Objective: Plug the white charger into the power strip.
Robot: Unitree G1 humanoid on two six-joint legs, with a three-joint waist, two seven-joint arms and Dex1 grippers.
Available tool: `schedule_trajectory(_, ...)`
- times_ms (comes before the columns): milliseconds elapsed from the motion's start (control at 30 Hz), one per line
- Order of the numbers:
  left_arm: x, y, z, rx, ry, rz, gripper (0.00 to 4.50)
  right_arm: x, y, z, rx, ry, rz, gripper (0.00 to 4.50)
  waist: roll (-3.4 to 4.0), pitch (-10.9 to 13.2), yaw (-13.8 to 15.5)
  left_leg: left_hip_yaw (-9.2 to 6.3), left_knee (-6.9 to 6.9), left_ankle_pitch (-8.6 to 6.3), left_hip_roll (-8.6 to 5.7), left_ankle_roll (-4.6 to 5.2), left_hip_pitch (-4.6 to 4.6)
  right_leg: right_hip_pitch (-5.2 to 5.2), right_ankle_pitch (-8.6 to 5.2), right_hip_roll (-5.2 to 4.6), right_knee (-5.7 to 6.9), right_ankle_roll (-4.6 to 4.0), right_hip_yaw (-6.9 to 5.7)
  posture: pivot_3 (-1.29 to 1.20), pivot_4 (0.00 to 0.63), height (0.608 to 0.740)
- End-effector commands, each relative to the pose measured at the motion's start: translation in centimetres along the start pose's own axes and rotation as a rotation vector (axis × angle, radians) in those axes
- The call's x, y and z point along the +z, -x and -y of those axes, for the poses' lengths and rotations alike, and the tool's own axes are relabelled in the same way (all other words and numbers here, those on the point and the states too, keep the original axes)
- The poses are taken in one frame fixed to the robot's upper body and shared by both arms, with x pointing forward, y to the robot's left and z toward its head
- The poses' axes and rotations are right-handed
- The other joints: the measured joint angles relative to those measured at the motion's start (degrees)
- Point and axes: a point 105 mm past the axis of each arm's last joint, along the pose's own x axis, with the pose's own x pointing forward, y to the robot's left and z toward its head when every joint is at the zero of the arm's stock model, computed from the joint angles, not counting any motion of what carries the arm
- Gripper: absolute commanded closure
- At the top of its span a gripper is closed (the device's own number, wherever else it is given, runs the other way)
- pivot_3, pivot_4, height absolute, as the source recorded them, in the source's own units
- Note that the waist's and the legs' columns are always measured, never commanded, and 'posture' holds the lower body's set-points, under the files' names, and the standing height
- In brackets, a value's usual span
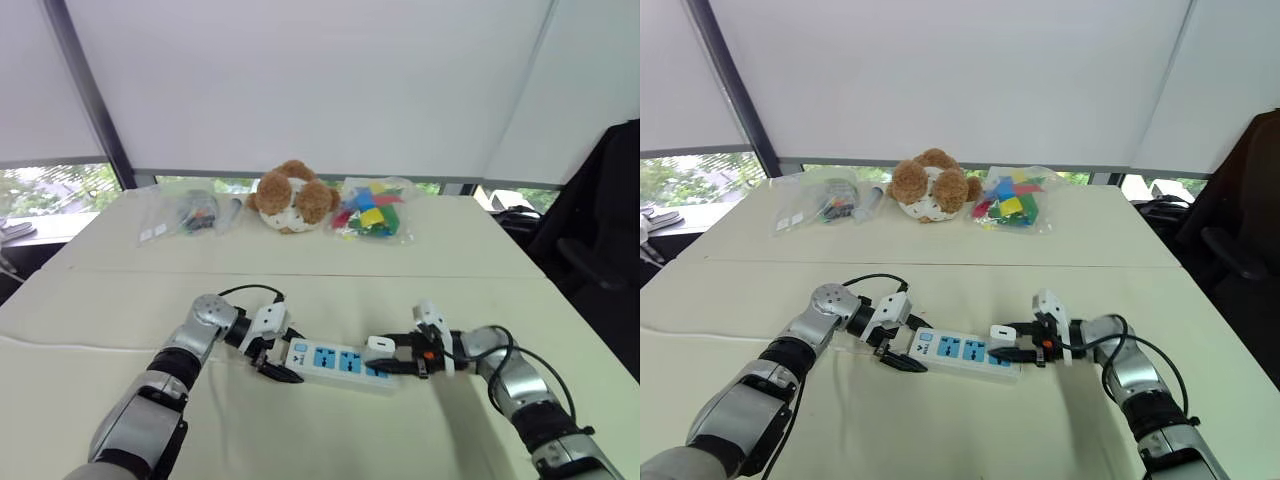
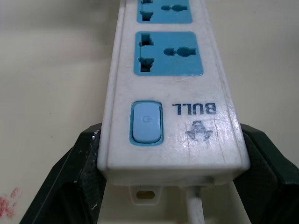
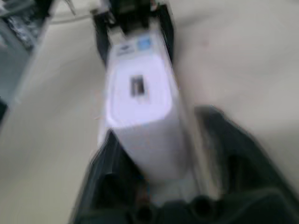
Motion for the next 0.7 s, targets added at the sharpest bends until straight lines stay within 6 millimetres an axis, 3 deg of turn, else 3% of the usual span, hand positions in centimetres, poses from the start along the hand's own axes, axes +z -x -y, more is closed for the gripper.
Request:
schedule_trajectory(33, -2.6, -0.3, 1.8, -0.077, 0.060, -0.108, 1.46, 0.3, 1.3, 0.2, -0.080, 0.021, -0.016, 0.76, 0.05, 0.03, 0.16, -0.02, -0.01, 0.00, 0.01, 0.00, -0.08, -0.07, 0.00, 0.03, 0.00, 0.00, -0.01, 0.00, 0.150, 0.739)
schedule_trajectory(167, -2.5, -0.5, 1.4, -0.048, 0.071, -0.088, 1.46, 3.8, 3.3, -0.5, -0.174, 0.112, 0.056, 0.76, 0.44, 0.24, 0.63, -0.07, 0.07, 0.01, -0.01, 0.00, -0.66, -0.67, 0.01, 0.11, 0.27, 0.03, -0.02, 0.00, 0.150, 0.739)
schedule_trajectory(367, -1.7, -0.7, 0.0, 0.081, 0.062, -0.018, 1.46, 3.7, 7.5, -5.1, -0.241, 0.096, -0.051, 0.76, 0.56, 0.33, 1.58, -0.02, 0.16, 0.01, -0.05, 0.00, -0.77, -0.82, -0.03, 0.16, 0.33, 0.10, 0.02, 0.00, 0.150, 0.739)
schedule_trajectory(467, -1.4, 0.1, 0.0, 0.109, 0.087, 0.024, 0.03, 4.0, 10.5, -7.2, -0.328, 0.058, -0.112, 0.70, 0.61, 0.43, 1.40, -0.01, 0.22, 0.01, -0.07, 0.00, -0.80, -0.83, -0.01, 0.15, 0.29, 0.08, 0.05, 0.00, 0.150, 0.739)
schedule_trajectory(700, 0.0, 2.4, 0.5, 0.237, 0.109, 0.095, 0.03, 3.8, 13.1, -9.1, -0.405, -0.043, -0.201, 0.70, 0.17, 0.74, -0.17, -0.03, 0.18, 0.01, -0.06, -0.01, -0.70, -0.82, 0.05, 0.19, 0.26, 0.00, 0.17, 0.00, 0.150, 0.739)
